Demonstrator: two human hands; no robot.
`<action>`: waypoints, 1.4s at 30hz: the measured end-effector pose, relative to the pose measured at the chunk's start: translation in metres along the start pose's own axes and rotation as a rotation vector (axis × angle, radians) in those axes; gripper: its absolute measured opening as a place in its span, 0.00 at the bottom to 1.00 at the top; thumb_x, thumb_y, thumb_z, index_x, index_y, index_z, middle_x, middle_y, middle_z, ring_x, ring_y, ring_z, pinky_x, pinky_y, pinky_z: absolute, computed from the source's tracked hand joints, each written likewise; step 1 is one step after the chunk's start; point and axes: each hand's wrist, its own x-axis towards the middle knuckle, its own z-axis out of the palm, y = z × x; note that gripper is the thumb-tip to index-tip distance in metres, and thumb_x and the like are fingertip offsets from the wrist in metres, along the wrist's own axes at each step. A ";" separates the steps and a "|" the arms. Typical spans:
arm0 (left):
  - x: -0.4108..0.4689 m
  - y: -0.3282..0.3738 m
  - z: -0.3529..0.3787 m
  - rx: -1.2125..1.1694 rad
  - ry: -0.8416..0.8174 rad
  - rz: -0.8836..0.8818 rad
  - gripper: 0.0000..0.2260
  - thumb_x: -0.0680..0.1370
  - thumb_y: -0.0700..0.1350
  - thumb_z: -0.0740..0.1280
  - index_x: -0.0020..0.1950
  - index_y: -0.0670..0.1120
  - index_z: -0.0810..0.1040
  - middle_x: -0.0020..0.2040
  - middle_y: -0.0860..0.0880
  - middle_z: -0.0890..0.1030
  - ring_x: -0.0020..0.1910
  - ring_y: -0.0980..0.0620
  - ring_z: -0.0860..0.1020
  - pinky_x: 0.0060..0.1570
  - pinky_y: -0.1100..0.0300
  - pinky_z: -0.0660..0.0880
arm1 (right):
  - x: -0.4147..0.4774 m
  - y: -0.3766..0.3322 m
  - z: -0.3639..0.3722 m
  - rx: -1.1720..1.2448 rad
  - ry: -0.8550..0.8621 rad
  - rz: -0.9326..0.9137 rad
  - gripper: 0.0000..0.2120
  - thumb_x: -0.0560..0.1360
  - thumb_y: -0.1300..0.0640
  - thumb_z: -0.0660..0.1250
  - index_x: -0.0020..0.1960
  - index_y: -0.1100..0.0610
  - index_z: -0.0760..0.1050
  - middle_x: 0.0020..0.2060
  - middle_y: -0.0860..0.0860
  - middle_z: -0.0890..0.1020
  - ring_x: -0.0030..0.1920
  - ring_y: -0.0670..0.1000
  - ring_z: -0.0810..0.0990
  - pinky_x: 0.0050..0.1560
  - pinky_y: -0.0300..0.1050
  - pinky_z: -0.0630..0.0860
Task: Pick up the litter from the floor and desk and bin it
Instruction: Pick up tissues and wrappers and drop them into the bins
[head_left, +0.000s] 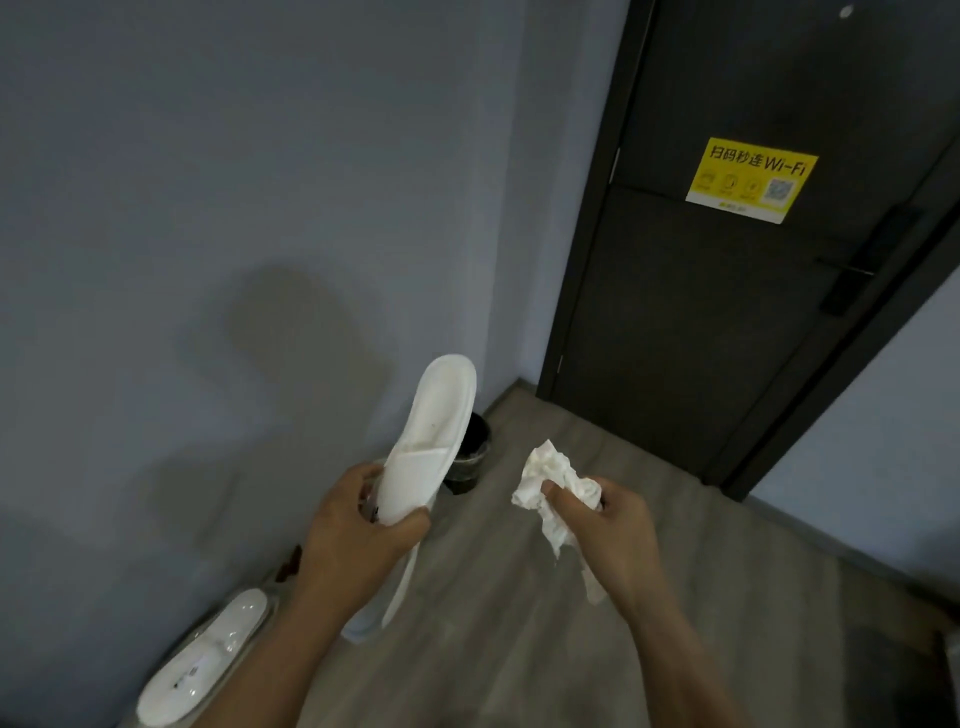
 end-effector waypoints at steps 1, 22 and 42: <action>0.015 0.001 0.008 -0.003 -0.004 -0.017 0.24 0.64 0.49 0.77 0.56 0.57 0.71 0.45 0.65 0.73 0.42 0.66 0.73 0.34 0.70 0.68 | 0.016 0.001 0.000 -0.003 -0.009 0.015 0.09 0.72 0.55 0.73 0.37 0.59 0.80 0.31 0.53 0.83 0.29 0.43 0.80 0.27 0.31 0.72; 0.387 -0.008 0.152 0.128 -0.236 -0.188 0.36 0.59 0.63 0.73 0.63 0.50 0.72 0.53 0.52 0.77 0.48 0.53 0.77 0.44 0.58 0.75 | 0.389 0.015 0.071 -0.242 -0.007 0.166 0.06 0.71 0.49 0.73 0.40 0.50 0.79 0.28 0.45 0.82 0.31 0.39 0.81 0.24 0.28 0.70; 0.585 -0.066 0.329 0.601 -0.284 -0.568 0.36 0.65 0.62 0.74 0.66 0.47 0.69 0.57 0.43 0.76 0.55 0.41 0.77 0.52 0.53 0.72 | 0.726 0.131 0.096 -0.447 -0.475 0.330 0.12 0.71 0.45 0.72 0.36 0.53 0.80 0.29 0.46 0.82 0.31 0.40 0.80 0.26 0.29 0.71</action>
